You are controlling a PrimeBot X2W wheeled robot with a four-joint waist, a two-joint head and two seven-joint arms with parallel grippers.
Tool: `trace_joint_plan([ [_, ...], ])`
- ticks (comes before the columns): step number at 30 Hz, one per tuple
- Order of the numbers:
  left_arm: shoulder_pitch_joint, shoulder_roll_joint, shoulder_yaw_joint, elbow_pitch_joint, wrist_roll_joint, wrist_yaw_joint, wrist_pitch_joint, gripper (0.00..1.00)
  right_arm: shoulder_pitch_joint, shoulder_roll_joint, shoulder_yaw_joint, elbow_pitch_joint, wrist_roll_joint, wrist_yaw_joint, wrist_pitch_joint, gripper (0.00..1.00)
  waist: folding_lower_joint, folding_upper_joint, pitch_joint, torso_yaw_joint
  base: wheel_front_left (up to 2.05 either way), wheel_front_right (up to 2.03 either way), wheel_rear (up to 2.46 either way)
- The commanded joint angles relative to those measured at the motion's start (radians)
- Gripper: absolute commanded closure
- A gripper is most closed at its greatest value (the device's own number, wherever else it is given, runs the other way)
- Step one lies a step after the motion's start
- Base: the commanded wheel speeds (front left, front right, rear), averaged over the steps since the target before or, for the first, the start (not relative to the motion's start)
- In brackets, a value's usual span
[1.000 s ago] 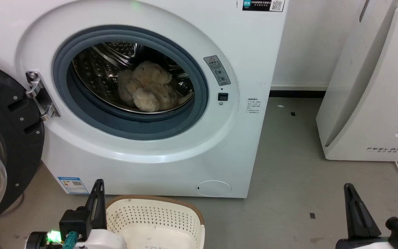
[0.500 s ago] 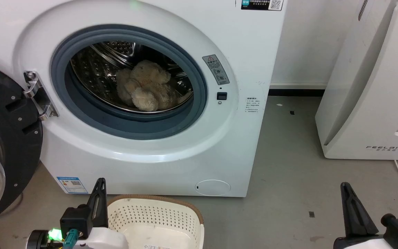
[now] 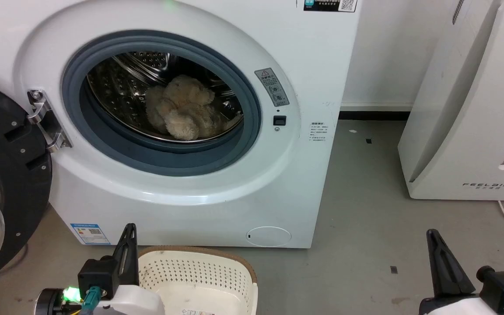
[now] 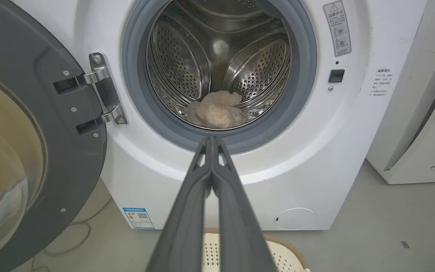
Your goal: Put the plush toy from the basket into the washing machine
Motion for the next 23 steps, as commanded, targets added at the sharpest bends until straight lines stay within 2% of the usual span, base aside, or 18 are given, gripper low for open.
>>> trace_joint_plan([
  [1, 0.000, -0.003, 0.003, -0.010, 0.007, -0.006, 0.006, 1.00, -0.018, 0.000, 0.004, -0.005, -0.013, 0.000, 0.004, 1.00, -0.0001, 0.0000, 0.000, 0.000, 0.00, 0.00, 0.00],
  [23, 0.000, -0.014, 0.007, -0.041, 0.015, -0.017, 0.051, 1.00, -0.038, -0.001, 0.016, -0.008, -0.046, 0.000, 0.049, 1.00, -0.0001, 0.0000, 0.006, -0.007, 0.00, 0.00, 0.00],
])
